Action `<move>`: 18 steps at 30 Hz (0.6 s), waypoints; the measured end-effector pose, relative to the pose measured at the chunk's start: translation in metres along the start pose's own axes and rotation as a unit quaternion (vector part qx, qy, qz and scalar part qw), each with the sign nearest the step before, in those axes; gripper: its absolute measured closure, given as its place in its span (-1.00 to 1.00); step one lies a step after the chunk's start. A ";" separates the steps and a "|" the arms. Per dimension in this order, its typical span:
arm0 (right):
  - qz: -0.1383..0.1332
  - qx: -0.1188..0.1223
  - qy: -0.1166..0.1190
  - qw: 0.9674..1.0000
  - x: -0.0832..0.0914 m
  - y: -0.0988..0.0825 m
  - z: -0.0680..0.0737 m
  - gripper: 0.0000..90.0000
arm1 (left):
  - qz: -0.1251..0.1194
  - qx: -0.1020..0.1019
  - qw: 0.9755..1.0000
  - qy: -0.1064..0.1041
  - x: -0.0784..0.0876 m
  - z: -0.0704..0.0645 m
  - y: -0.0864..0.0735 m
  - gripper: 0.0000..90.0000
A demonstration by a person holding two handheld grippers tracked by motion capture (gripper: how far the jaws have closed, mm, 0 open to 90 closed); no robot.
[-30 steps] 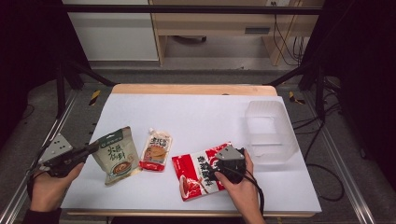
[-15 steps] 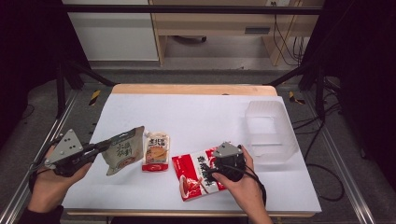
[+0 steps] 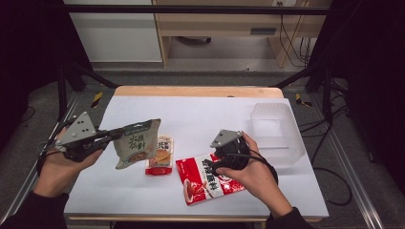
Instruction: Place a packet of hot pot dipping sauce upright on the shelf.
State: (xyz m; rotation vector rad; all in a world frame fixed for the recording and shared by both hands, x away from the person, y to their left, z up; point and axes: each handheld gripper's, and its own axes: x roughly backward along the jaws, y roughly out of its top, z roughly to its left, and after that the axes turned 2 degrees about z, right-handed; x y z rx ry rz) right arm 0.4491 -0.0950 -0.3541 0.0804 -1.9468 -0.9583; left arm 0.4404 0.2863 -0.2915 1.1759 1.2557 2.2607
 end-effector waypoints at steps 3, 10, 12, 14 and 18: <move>0.010 0.020 0.003 1.000 0.002 0.009 -0.002 -0.65 | 0.015 -0.011 1.000 -0.010 -0.012 0.002 0.008 1.00; 0.023 0.068 0.005 0.997 0.012 0.030 -0.010 -0.59 | 0.031 -0.031 0.999 -0.028 -0.034 0.002 0.030 1.00; 0.025 0.077 0.006 0.997 0.015 0.034 -0.012 -0.58 | 0.031 -0.037 0.998 -0.032 -0.039 -0.001 0.037 1.00; 0.019 0.079 0.009 0.997 0.017 0.036 -0.015 -0.57 | 0.030 -0.041 0.998 -0.038 -0.044 -0.005 0.043 1.00; 0.017 0.083 0.010 0.996 0.021 0.039 -0.022 -0.51 | 0.032 -0.053 0.997 -0.051 -0.056 -0.013 0.054 1.00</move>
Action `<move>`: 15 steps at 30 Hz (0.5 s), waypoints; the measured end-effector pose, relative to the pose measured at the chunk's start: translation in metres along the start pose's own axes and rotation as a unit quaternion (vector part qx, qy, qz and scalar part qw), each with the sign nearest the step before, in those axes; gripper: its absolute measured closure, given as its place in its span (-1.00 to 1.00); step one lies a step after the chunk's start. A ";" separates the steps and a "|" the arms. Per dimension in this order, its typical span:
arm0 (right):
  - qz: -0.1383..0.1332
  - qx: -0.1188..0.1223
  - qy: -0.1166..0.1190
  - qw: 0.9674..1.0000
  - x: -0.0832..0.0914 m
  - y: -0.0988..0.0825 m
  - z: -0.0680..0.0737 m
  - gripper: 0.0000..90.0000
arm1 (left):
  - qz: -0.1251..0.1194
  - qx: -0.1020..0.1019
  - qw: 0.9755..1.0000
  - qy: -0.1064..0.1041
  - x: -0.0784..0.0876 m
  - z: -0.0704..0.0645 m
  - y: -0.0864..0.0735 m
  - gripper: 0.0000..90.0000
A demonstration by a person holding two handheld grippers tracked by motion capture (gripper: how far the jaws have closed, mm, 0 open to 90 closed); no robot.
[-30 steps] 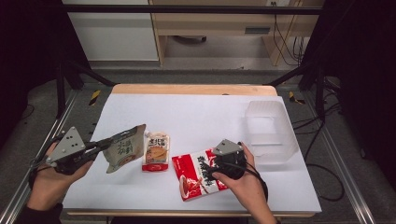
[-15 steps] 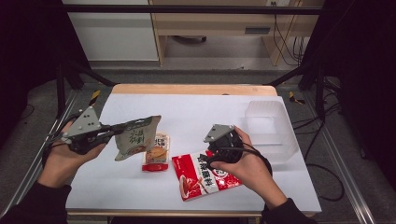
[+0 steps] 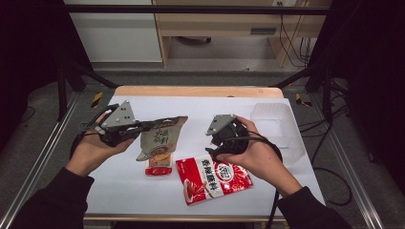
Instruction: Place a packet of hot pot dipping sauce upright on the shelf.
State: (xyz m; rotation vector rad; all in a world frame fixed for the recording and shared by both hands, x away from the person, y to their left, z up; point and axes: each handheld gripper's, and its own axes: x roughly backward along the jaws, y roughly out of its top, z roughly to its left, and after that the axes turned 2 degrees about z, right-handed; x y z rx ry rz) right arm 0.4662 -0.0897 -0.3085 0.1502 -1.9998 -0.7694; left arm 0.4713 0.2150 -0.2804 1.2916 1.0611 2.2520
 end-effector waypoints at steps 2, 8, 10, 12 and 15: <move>0.000 0.000 -0.002 1.000 0.002 0.000 -0.002 -0.49 | 0.001 -0.001 1.000 -0.001 -0.002 -0.001 0.002 1.00; 0.003 0.018 0.012 1.000 0.012 0.005 -0.012 -0.22 | -0.002 -0.014 1.000 -0.018 -0.013 -0.007 0.012 1.00; 0.003 0.022 0.012 1.000 0.013 0.006 -0.012 -0.22 | 0.000 -0.019 1.000 -0.020 -0.013 -0.008 0.014 1.00; 0.010 0.025 0.006 1.000 0.014 0.008 -0.012 -0.19 | -0.005 -0.019 1.000 -0.023 -0.014 -0.010 0.017 1.00; 0.005 0.036 0.009 0.999 0.018 0.015 -0.013 -0.19 | -0.003 -0.028 0.999 -0.027 -0.014 -0.012 0.021 1.00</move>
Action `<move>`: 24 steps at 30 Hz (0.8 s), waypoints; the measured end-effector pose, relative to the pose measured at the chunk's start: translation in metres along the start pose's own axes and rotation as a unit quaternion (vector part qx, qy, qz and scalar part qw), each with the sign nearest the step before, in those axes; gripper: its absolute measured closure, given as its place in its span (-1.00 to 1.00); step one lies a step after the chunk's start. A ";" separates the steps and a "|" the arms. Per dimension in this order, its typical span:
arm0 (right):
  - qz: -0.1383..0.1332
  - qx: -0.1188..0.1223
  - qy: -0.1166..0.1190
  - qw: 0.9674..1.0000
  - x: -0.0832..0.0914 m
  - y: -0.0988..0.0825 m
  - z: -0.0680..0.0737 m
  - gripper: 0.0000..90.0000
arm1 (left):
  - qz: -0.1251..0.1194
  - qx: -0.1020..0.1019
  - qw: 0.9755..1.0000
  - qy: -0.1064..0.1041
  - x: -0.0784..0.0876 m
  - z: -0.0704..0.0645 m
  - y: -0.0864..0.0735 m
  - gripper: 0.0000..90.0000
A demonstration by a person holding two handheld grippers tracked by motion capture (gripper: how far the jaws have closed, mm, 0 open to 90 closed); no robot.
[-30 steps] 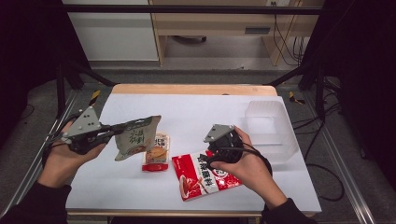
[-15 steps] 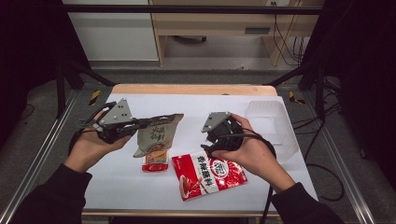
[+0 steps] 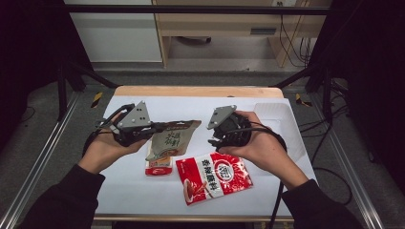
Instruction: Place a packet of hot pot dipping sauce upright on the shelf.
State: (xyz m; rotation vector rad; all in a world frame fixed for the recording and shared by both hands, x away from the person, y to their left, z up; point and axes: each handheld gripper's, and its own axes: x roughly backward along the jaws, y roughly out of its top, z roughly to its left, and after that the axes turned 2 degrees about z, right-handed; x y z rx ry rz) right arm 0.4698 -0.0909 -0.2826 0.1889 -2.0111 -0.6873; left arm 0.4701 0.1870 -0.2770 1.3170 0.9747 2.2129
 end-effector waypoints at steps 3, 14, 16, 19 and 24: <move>-0.011 0.022 0.013 1.000 0.004 0.010 0.002 -0.19 | 0.001 -0.007 1.000 -0.004 -0.001 -0.003 0.002 1.00; -0.008 0.044 0.028 0.999 -0.013 0.030 0.006 -0.31 | 0.000 -0.025 1.000 -0.019 -0.007 -0.014 0.008 1.00; -0.003 0.046 0.031 0.998 -0.019 0.032 0.004 -0.26 | -0.001 -0.027 0.999 -0.022 -0.008 -0.015 0.008 1.00; -0.002 0.058 0.037 0.998 -0.027 0.033 0.002 -0.12 | -0.006 -0.028 0.999 -0.028 -0.010 -0.018 0.008 1.00; -0.002 0.061 0.057 0.997 -0.037 0.032 0.003 0.14 | -0.004 -0.034 0.999 -0.032 -0.011 -0.021 0.008 1.00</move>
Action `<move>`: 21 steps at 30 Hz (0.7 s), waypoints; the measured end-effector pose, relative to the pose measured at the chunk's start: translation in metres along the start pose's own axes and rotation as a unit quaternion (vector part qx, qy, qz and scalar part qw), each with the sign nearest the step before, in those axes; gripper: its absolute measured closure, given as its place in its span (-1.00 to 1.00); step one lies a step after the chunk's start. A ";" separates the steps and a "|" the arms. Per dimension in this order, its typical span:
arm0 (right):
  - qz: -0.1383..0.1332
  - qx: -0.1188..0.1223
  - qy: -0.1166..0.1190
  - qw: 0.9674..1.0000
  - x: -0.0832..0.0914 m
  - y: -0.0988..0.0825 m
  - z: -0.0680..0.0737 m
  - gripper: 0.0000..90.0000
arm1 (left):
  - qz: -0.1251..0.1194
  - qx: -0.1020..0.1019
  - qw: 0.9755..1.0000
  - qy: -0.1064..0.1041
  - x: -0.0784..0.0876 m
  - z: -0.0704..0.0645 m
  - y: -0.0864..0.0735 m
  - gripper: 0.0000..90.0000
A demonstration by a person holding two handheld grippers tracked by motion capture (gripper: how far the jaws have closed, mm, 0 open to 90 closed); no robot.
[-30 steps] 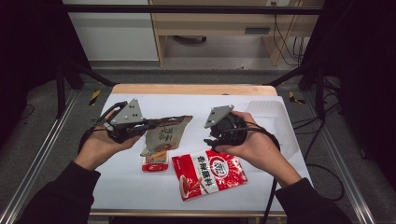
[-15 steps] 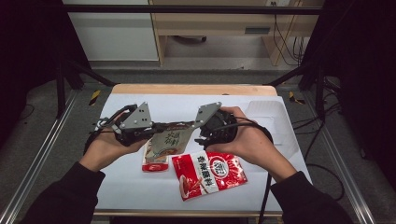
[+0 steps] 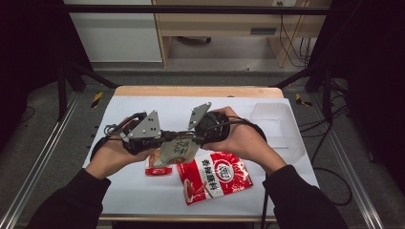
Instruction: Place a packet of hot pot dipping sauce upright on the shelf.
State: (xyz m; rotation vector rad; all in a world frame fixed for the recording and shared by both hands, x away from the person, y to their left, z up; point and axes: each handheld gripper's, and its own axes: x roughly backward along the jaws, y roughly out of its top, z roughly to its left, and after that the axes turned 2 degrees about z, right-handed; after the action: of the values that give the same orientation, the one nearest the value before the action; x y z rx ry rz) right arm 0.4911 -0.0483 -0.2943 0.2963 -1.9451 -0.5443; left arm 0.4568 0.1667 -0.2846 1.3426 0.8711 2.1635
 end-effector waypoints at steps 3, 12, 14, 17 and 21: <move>0.000 0.012 0.007 1.000 -0.003 0.000 0.003 0.31 | -0.005 0.001 1.000 -0.002 0.000 -0.001 0.000 1.00; -0.005 0.015 0.014 1.000 -0.002 -0.002 0.003 0.82 | -0.015 0.002 1.000 -0.004 0.005 0.000 -0.002 1.00; -0.010 0.014 0.019 1.000 -0.001 -0.002 0.003 0.95 | -0.018 0.007 1.000 -0.002 0.006 0.000 -0.003 1.00; -0.005 0.014 0.022 1.000 -0.001 0.001 0.006 1.00 | -0.019 0.020 1.000 -0.001 0.006 0.003 -0.008 0.99; 0.011 0.020 0.028 0.999 -0.001 0.005 0.006 1.00 | -0.022 0.026 0.999 0.003 0.007 0.005 -0.013 0.69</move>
State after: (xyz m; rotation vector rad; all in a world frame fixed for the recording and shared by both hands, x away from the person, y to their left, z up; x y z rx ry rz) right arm 0.4863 -0.0421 -0.2942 0.3133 -1.9039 -0.4779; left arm 0.4584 0.1821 -0.2878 1.3311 0.9565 2.1253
